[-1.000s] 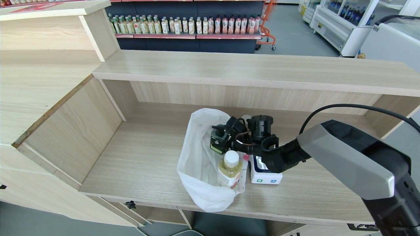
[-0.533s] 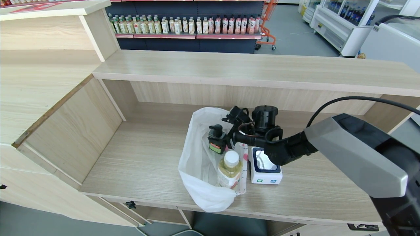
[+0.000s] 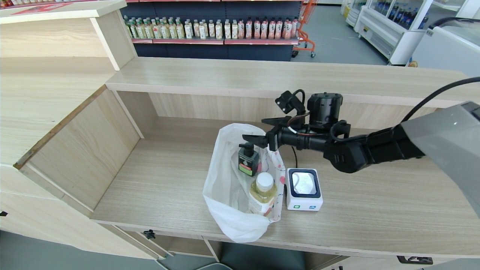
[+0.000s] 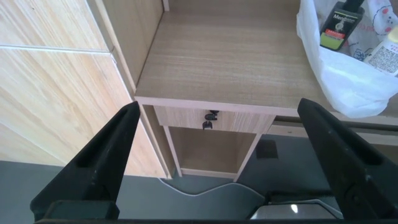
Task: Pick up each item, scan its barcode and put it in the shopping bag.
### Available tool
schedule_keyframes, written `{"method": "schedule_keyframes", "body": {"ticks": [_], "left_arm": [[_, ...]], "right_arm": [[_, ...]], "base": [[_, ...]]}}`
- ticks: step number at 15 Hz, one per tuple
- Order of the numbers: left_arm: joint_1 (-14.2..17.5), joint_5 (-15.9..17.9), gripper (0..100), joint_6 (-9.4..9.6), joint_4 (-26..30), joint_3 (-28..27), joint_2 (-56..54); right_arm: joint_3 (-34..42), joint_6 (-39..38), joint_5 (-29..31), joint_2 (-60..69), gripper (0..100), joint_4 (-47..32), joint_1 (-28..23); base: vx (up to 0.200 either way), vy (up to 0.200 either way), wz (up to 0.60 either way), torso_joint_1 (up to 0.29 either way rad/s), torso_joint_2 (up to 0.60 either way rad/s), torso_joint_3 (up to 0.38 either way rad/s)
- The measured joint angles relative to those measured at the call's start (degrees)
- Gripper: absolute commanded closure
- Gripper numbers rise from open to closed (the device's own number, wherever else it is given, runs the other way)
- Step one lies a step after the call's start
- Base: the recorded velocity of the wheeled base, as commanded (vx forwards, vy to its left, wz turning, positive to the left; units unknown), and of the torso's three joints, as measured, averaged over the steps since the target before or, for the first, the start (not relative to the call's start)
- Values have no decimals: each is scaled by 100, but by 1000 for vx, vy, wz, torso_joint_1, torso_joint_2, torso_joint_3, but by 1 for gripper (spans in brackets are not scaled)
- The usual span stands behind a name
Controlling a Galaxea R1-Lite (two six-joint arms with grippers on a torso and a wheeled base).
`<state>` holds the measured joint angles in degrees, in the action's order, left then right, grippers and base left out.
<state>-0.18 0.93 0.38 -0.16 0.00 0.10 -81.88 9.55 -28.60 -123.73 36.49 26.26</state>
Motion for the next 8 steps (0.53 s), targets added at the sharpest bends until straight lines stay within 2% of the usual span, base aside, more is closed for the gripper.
{"method": "schedule_keyframes", "body": {"ticks": [4, 8], "left_arm": [[0, 5, 0, -17, 0, 0, 0], [0, 5, 0, -20, 0, 0, 0]], "right_arm": [[752, -241, 20, 1320, 0, -474, -182], [2119, -268, 165, 2779, 0, -806, -738]], "base": [[0, 0, 0, 0, 0, 0], [0, 0, 0, 0, 0, 0]]}}
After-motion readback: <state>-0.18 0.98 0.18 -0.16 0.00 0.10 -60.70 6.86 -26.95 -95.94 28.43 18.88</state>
